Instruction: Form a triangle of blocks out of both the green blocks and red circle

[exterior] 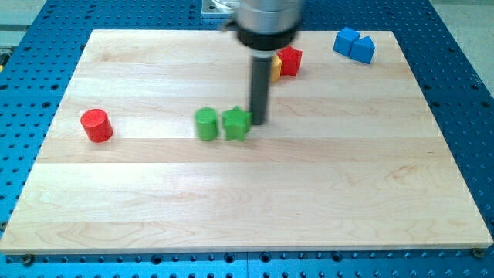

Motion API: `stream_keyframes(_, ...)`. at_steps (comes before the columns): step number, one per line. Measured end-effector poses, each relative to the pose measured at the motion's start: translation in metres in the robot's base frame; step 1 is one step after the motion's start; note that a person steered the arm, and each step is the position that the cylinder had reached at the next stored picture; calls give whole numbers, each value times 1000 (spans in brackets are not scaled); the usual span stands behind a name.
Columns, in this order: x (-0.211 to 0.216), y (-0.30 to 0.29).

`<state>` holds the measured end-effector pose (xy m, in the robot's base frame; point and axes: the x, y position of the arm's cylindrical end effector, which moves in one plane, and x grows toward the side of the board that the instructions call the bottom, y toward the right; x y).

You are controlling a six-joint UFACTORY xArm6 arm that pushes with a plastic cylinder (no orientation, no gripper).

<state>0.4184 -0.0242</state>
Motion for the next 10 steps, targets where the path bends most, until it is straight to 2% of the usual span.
stream_keyframes(1,20,-90)
stream_keyframes(2,39,-100)
stream_keyframes(3,67,-158)
stream_keyframes(4,97,-135)
stream_keyframes(6,-13,-187)
stream_keyframes(9,46,-193)
stream_keyframes(10,47,-258)
